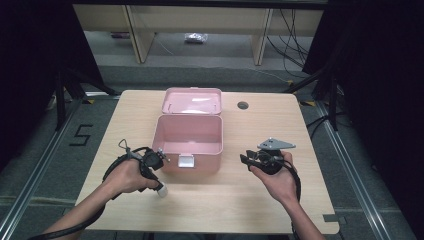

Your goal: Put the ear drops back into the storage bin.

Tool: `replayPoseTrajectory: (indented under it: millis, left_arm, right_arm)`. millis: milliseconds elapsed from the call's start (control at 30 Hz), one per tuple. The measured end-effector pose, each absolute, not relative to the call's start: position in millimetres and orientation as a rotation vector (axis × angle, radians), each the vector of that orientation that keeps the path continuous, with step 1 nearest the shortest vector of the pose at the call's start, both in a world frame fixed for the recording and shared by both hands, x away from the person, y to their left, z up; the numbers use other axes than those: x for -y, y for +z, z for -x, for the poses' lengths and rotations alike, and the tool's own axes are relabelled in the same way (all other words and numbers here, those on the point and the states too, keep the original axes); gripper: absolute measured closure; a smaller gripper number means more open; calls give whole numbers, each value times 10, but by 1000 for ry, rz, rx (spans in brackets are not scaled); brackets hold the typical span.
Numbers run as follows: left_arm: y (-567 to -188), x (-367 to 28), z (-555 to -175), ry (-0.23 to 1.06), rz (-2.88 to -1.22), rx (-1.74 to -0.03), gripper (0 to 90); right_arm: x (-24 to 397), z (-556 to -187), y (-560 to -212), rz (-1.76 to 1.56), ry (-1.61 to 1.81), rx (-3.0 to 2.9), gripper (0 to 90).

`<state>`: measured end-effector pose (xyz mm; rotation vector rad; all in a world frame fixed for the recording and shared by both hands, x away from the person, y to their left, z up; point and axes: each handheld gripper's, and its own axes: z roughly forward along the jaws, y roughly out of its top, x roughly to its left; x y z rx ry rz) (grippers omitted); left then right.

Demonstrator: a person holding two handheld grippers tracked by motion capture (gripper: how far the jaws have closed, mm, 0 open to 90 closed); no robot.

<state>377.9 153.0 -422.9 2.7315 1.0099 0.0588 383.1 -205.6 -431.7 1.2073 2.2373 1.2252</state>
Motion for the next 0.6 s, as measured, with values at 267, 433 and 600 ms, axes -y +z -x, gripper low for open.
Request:
replayPoseTrajectory:
  millis: [267,433,600]
  left_arm:
    - [-4233,-1482,-3800,46,-2749,-996,633]
    - [-4253,-1458,-3814,46,-2769,-993,631]
    - [-4266,-1437,-3824,44,-2785,-980,630]
  right_arm:
    - [2045,-3821,-4318,-1221,1220,-2239,669]
    - [2055,-3828,-4318,-1212,1222,-2239,669]
    - [2067,-3833,-4318,-1194,1209,-2229,668]
